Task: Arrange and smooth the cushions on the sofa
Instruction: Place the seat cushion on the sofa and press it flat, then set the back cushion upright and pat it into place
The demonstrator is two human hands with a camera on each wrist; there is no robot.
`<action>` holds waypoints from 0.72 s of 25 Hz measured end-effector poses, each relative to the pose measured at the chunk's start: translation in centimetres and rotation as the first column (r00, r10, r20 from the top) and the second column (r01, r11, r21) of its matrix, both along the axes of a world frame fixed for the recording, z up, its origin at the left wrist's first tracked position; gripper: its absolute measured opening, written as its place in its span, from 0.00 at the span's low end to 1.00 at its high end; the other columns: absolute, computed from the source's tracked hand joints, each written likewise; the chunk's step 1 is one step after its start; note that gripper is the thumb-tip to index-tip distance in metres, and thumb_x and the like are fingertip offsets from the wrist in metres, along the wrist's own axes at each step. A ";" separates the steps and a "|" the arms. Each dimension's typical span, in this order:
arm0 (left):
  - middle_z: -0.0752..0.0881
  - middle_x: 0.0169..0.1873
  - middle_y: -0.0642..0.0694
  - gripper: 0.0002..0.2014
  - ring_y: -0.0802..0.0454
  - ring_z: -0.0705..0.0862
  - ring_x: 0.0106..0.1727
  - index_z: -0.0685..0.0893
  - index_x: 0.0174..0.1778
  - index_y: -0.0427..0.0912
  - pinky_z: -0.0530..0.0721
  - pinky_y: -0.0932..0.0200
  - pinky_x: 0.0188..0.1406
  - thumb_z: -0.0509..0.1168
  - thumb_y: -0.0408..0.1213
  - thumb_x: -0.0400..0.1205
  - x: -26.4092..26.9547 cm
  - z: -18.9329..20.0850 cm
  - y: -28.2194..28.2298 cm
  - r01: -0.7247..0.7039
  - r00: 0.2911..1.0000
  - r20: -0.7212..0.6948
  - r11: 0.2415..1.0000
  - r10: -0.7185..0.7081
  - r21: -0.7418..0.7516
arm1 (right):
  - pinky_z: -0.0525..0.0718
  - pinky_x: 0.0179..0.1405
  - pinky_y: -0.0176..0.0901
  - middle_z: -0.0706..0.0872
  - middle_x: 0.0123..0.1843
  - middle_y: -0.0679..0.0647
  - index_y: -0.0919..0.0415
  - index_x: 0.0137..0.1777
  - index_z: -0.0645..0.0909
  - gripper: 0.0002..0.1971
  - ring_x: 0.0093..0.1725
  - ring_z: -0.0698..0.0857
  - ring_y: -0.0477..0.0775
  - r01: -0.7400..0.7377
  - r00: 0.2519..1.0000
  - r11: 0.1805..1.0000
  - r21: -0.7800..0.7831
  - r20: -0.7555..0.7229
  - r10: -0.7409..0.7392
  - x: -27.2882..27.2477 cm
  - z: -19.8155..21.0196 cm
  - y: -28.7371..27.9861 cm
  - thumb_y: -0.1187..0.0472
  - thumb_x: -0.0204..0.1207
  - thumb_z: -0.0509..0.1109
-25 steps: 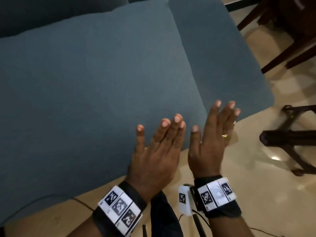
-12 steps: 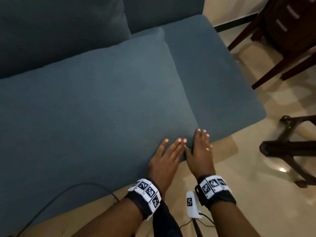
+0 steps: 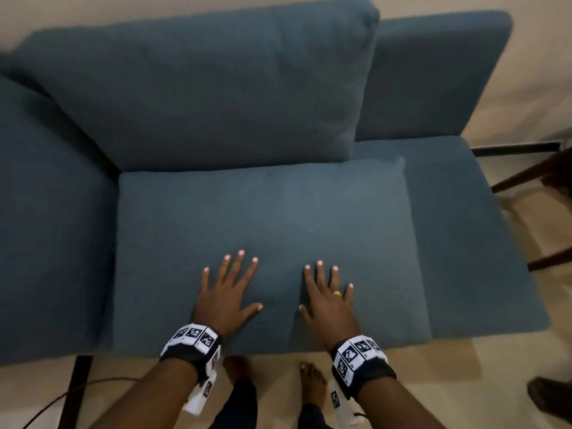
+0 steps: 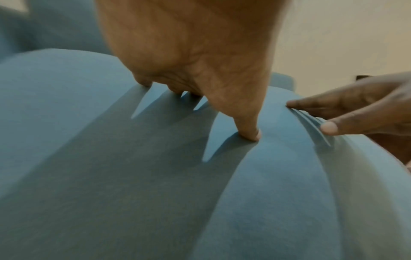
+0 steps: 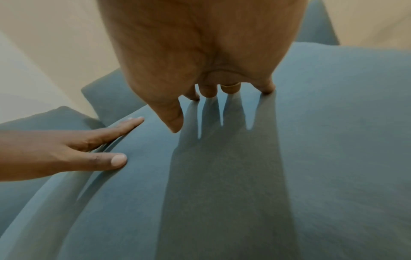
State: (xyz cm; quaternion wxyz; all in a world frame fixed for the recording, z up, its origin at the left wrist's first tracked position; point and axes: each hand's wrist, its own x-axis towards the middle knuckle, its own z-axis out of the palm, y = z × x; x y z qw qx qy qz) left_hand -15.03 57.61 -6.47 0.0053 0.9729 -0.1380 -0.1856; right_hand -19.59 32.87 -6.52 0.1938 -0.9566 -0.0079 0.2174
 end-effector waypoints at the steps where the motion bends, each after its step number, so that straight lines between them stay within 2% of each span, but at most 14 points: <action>1: 0.29 0.86 0.56 0.50 0.48 0.37 0.89 0.29 0.85 0.66 0.49 0.28 0.84 0.56 0.75 0.77 0.1 0.0 2.1 -0.055 0.998 -0.030 0.998 0.054 -0.007 | 0.46 0.82 0.79 0.35 0.91 0.55 0.51 0.90 0.38 0.42 0.89 0.38 0.69 -0.041 0.999 0.999 -0.016 -0.016 0.040 0.7 0.1 1.3 0.49 0.87 0.62; 5: 0.27 0.86 0.54 0.44 0.47 0.35 0.89 0.26 0.83 0.68 0.49 0.31 0.84 0.50 0.73 0.82 1.7 -0.5 10.6 -0.299 0.950 -0.111 0.952 0.292 -0.062 | 0.42 0.84 0.76 0.33 0.91 0.55 0.54 0.90 0.37 0.42 0.89 0.37 0.68 -0.148 0.989 0.988 -0.046 -0.040 0.146 5.3 1.5 8.1 0.48 0.87 0.61; 8: 0.30 0.87 0.52 0.42 0.46 0.37 0.89 0.33 0.87 0.62 0.50 0.30 0.83 0.54 0.66 0.85 4.3 -1.8 16.3 -0.524 0.850 -0.184 0.830 0.494 -0.193 | 0.36 0.84 0.73 0.32 0.90 0.55 0.55 0.90 0.35 0.44 0.90 0.35 0.63 -0.263 0.965 0.963 -0.064 -0.043 0.260 9.2 2.5 13.8 0.46 0.87 0.61; 9: 0.33 0.88 0.51 0.42 0.45 0.39 0.89 0.37 0.88 0.57 0.50 0.31 0.83 0.56 0.62 0.87 5.1 -2.3 17.6 -0.604 0.797 -0.207 0.756 0.568 -0.252 | 0.34 0.84 0.74 0.31 0.90 0.54 0.56 0.90 0.34 0.45 0.89 0.34 0.61 -0.291 0.956 0.954 -0.076 -0.050 0.288 10.2 2.7 15.2 0.44 0.86 0.61; 11: 0.42 0.90 0.42 0.41 0.41 0.45 0.90 0.43 0.90 0.43 0.49 0.40 0.86 0.59 0.54 0.89 6.9 -4.2 21.2 -0.765 0.633 -0.298 0.518 0.715 -0.382 | 0.31 0.82 0.76 0.28 0.89 0.52 0.55 0.89 0.32 0.46 0.88 0.31 0.57 -0.324 0.944 0.943 -0.080 -0.093 0.317 12.6 3.0 18.4 0.40 0.86 0.59; 12: 0.49 0.89 0.38 0.40 0.39 0.50 0.89 0.47 0.89 0.38 0.50 0.44 0.87 0.59 0.54 0.89 7.9 -5.2 22.8 -0.825 0.543 -0.361 0.400 0.758 -0.400 | 0.30 0.81 0.77 0.28 0.88 0.50 0.54 0.89 0.32 0.45 0.88 0.30 0.55 -0.318 0.946 0.944 -0.084 -0.097 0.310 14.0 2.9 19.5 0.38 0.86 0.58; 13: 0.56 0.88 0.35 0.39 0.37 0.57 0.88 0.52 0.89 0.35 0.52 0.44 0.87 0.57 0.56 0.89 8.9 -6.5 24.4 -0.865 0.475 -0.416 0.324 0.775 -0.384 | 0.29 0.80 0.77 0.28 0.89 0.48 0.52 0.89 0.32 0.44 0.88 0.30 0.53 -0.299 0.952 0.950 -0.088 -0.099 0.290 15.7 2.8 20.3 0.37 0.86 0.56; 15: 0.69 0.82 0.32 0.38 0.35 0.68 0.83 0.64 0.85 0.34 0.61 0.42 0.85 0.55 0.60 0.88 10.3 -8.1 27.0 -0.894 0.435 -0.494 0.294 0.753 -0.339 | 0.28 0.80 0.78 0.32 0.90 0.44 0.48 0.90 0.33 0.41 0.89 0.32 0.51 -0.249 0.965 0.964 -0.089 -0.103 0.240 19.6 2.2 21.2 0.36 0.86 0.52; 16: 0.74 0.79 0.32 0.35 0.35 0.72 0.81 0.69 0.82 0.33 0.64 0.42 0.83 0.56 0.59 0.88 10.9 -8.5 27.7 -0.893 0.440 -0.516 0.301 0.735 -0.334 | 0.28 0.80 0.78 0.33 0.91 0.44 0.47 0.90 0.34 0.41 0.89 0.33 0.51 -0.234 0.969 0.968 -0.094 -0.096 0.226 21.8 1.8 21.6 0.35 0.86 0.51; 18: 0.79 0.75 0.33 0.31 0.37 0.77 0.77 0.76 0.78 0.34 0.68 0.42 0.81 0.57 0.57 0.89 11.5 -8.8 28.2 -0.862 0.494 -0.521 0.314 0.696 -0.398 | 0.31 0.80 0.80 0.35 0.91 0.44 0.47 0.90 0.36 0.41 0.90 0.35 0.52 -0.226 0.972 0.968 -0.108 -0.095 0.216 26.1 1.2 21.8 0.33 0.85 0.51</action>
